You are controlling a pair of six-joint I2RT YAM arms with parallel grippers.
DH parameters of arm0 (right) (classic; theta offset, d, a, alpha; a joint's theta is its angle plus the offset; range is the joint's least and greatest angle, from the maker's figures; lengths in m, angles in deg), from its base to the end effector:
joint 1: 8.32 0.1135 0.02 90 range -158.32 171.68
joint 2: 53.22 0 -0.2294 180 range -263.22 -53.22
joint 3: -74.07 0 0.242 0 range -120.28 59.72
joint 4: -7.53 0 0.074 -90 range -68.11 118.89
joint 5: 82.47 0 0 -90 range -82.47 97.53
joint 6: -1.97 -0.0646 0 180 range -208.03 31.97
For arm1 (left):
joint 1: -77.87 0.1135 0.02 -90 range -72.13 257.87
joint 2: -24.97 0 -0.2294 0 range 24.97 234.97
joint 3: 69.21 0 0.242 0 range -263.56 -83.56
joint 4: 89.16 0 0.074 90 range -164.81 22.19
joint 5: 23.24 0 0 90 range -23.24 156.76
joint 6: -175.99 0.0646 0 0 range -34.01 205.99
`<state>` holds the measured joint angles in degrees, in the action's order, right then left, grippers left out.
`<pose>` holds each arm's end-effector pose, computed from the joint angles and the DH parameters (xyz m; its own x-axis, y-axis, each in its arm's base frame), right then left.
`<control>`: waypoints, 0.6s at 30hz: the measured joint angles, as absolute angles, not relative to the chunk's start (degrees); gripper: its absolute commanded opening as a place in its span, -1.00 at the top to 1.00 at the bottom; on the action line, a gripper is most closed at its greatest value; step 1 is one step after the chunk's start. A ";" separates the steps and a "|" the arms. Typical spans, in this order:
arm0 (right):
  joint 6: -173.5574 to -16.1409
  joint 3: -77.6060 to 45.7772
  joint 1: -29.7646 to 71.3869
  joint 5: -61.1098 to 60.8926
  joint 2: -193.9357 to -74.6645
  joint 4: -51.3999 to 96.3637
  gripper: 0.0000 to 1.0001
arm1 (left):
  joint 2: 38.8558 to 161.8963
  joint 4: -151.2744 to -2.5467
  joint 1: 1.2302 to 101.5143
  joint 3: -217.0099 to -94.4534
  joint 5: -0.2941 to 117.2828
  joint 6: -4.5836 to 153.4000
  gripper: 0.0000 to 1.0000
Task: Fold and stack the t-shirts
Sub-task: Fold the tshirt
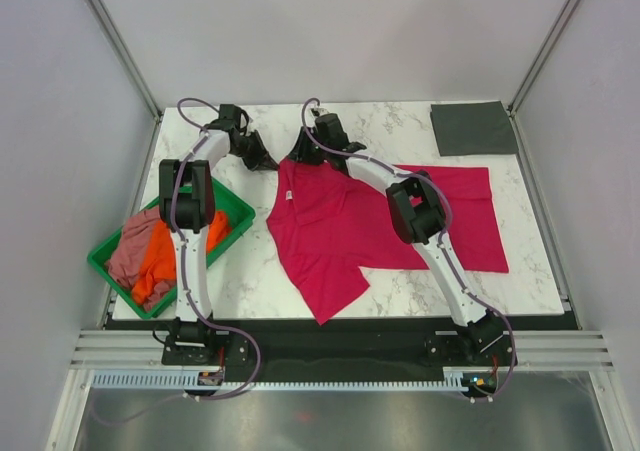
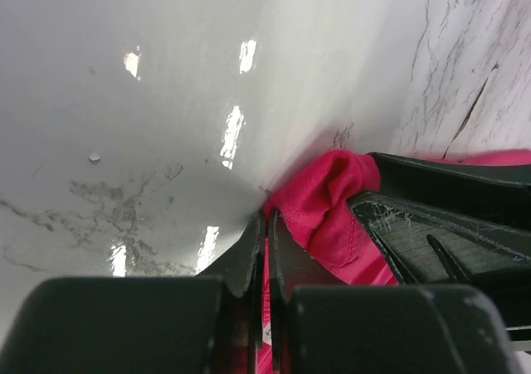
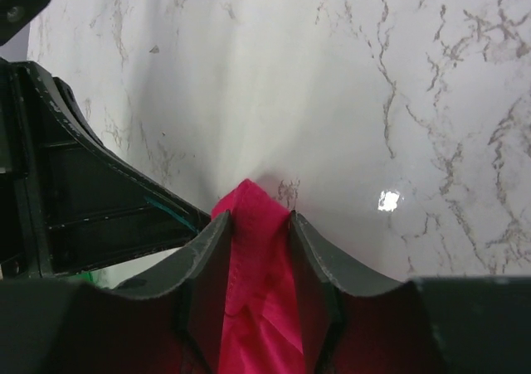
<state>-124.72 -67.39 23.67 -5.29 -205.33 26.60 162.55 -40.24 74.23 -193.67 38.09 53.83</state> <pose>0.4840 0.3192 0.1082 -0.7435 0.2225 -0.6307 -0.2941 0.7382 0.6071 0.4834 -0.0618 0.0979 -0.8954 -0.4110 -0.1714 -0.2320 0.7590 -0.6083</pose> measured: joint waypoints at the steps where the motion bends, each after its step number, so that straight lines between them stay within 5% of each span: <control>1: -124.72 -67.74 23.58 -5.61 -205.49 26.57 0.34 | 162.61 -40.39 74.19 -193.67 37.94 53.85 0.95; 7: -124.07 -70.01 23.39 -7.12 -205.99 26.60 1.00 | 162.72 -41.11 73.58 -193.67 37.63 53.83 0.96; 18: -114.97 -72.74 23.48 -2.71 -205.97 32.98 1.00 | 159.99 -44.15 71.26 -189.34 42.05 51.71 0.95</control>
